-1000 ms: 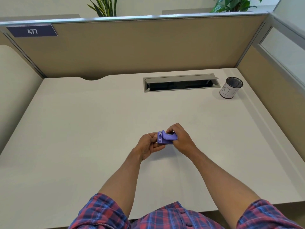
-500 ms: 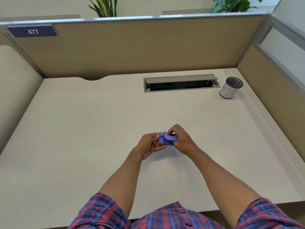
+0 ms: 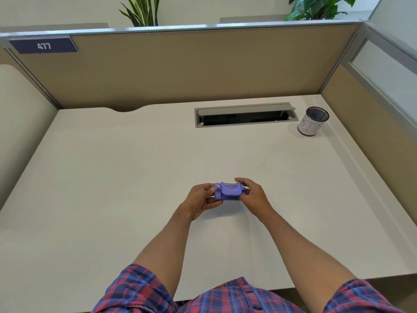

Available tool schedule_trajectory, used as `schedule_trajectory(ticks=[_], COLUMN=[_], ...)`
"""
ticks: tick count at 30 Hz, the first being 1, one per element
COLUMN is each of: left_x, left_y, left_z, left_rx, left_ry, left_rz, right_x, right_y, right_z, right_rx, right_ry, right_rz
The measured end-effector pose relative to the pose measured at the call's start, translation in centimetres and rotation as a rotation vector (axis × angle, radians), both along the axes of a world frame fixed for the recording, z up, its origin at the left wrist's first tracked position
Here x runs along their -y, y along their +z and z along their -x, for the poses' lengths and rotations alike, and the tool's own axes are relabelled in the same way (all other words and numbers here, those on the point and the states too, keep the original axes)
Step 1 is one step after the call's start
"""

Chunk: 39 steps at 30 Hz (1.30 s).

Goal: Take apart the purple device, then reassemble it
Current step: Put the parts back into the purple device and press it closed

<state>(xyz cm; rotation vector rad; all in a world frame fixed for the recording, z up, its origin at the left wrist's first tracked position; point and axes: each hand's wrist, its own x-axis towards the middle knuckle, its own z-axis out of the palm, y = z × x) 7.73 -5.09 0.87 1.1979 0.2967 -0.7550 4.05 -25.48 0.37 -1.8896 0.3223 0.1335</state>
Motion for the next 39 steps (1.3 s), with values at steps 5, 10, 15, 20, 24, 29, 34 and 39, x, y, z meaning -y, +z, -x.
schedule_trajectory(ticks=[5,10,15,20,24,29,34,39], left_x=[-0.5,-0.6,-0.7,-1.0,-1.2,-1.1,-1.4,-1.5], left_y=[-0.2,-0.4,-0.3,-0.1,-0.1,-0.2,-0.1,0.2], left_z=[0.2,0.0,-0.1,-0.1,0.1,0.4,0.4,0.5], left_rx=[0.076,0.139,0.166,0.184,0.213,0.278,0.264,0.249], left_ry=[-0.024,0.013,0.059,0.058,0.045,0.021,0.009,-0.015], left_rz=[-0.083,-0.226,-0.288,-0.316,-0.353,-0.369,-0.349,-0.287], right_x=[-0.1,0.3,1.0,1.2,0.5,0.0,1.0,1.0], right_y=[0.0,0.7,0.4,0.2,0.3,0.1,0.6,1.3], right_z=[-0.1,0.0,0.1,0.2,0.3,0.4,0.3,-0.1], right_rx=[-0.011,-0.114,-0.170,-0.178,-0.090,-0.039,-0.074,-0.139], right_ry=[-0.005,0.109,0.043,0.033,0.053,0.010,0.097,0.031], right_rz=[-0.086,-0.364,-0.557,-0.505,-0.380,-0.222,-0.395,-0.469])
